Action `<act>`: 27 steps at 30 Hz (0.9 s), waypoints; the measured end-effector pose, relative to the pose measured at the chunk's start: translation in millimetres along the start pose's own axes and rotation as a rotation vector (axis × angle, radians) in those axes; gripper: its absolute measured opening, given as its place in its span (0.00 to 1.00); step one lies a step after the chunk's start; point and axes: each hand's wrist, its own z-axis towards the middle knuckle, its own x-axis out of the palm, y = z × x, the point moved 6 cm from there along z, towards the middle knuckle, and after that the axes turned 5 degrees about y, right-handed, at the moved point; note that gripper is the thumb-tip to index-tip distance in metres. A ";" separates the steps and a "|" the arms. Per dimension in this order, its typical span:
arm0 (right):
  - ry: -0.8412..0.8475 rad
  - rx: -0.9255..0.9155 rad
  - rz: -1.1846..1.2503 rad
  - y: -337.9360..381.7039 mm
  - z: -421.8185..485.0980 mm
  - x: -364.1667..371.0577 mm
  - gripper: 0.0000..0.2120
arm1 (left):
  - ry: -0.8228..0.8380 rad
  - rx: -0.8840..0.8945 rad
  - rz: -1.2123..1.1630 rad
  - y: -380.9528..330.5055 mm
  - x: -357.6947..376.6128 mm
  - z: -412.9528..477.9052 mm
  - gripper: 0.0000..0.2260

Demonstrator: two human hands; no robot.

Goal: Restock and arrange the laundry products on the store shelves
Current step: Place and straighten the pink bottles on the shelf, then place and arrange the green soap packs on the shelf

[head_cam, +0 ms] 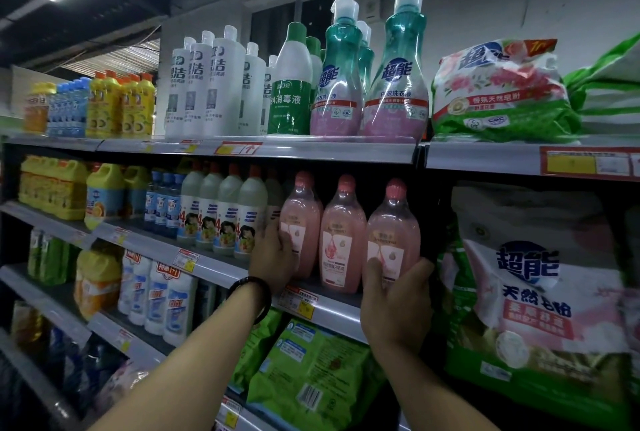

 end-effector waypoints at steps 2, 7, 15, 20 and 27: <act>0.005 0.005 0.002 0.2 0.6 -0.5 0.24 | -0.005 -0.019 -0.010 -12.7 -2.7 -12.7 0.25; 0.018 0.019 0.011 0.6 0.7 -0.7 0.23 | -0.051 0.048 0.034 -24.3 -5.4 -22.6 0.16; 0.173 0.073 0.245 -6.3 4.0 -1.5 0.26 | -0.096 0.068 0.102 -41.0 -21.5 -58.4 0.24; 0.080 0.045 0.310 -20.9 -29.0 -35.6 0.28 | -0.222 0.185 0.138 -38.1 -35.6 -116.6 0.14; 0.323 -0.109 0.169 -50.5 -148.2 -46.1 0.14 | 0.025 0.126 0.154 28.5 -0.4 -205.1 0.14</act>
